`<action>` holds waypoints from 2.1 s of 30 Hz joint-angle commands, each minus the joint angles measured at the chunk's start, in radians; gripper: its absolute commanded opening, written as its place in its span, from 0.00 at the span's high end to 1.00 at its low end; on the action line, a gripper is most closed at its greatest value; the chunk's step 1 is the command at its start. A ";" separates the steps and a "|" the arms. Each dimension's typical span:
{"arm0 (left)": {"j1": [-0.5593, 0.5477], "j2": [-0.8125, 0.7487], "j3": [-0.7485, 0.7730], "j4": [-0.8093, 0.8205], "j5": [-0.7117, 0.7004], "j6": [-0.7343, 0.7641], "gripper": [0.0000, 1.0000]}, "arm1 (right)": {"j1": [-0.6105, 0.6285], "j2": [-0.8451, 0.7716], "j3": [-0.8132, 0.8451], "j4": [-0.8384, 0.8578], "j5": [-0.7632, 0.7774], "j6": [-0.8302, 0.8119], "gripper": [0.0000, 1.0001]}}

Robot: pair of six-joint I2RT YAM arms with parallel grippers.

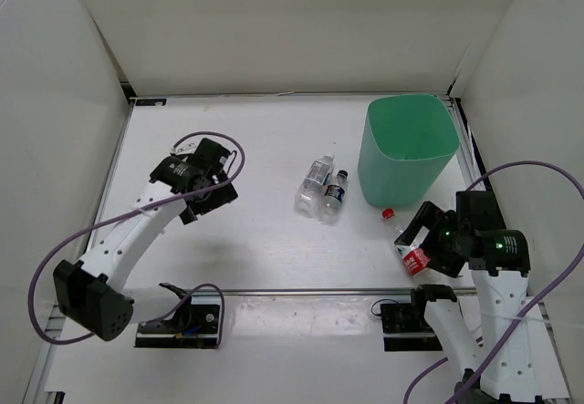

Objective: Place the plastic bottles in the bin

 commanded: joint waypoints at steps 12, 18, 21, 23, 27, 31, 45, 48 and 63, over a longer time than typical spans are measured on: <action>-0.003 -0.053 -0.043 0.233 0.293 0.234 0.00 | 0.014 0.124 -0.102 0.086 0.062 0.072 0.00; -0.003 -0.089 -0.081 0.348 0.305 0.254 0.00 | 0.000 0.183 -0.112 0.203 0.052 0.094 0.00; -0.003 -0.098 -0.081 0.358 0.293 0.264 0.00 | 0.000 0.206 -0.123 0.251 0.072 0.066 0.00; -0.003 -0.098 -0.081 0.358 0.293 0.276 0.00 | 0.000 0.235 -0.123 0.275 0.113 0.043 0.00; -0.003 -0.089 -0.101 0.358 0.293 0.295 0.00 | 0.000 0.331 -0.102 0.275 0.137 0.023 0.00; -0.003 -0.125 -0.141 0.367 0.293 0.295 0.00 | 0.000 0.397 -0.044 0.284 0.229 -0.056 0.00; -0.003 -0.136 -0.190 0.396 0.283 0.267 0.00 | 0.218 0.518 0.003 0.347 0.401 -0.319 0.00; -0.003 -0.145 -0.199 0.405 0.283 0.267 0.00 | 0.229 0.539 0.003 0.367 0.392 -0.353 0.00; -0.003 -0.173 -0.199 0.367 0.283 0.258 0.00 | 0.439 0.621 -0.117 0.395 0.418 -0.551 0.00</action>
